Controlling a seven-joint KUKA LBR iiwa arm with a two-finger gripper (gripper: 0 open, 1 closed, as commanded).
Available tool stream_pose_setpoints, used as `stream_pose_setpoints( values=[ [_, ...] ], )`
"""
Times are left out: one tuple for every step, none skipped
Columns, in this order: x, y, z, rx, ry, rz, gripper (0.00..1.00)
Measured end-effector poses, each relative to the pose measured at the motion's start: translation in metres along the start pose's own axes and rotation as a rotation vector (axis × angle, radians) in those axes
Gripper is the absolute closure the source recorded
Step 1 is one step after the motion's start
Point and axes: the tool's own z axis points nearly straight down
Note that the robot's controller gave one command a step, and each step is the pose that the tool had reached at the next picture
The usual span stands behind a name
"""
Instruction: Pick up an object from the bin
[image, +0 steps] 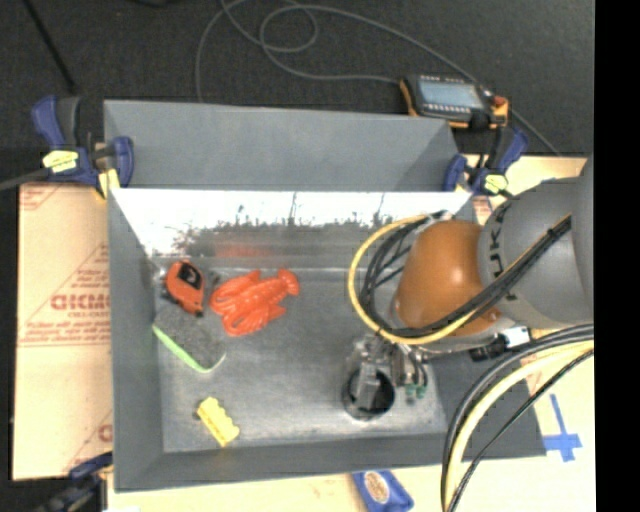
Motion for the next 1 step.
stream_pose_setpoints(
  values=[
    [0.0,0.0,0.0,0.0,0.0,0.001,1.0]
  ],
)
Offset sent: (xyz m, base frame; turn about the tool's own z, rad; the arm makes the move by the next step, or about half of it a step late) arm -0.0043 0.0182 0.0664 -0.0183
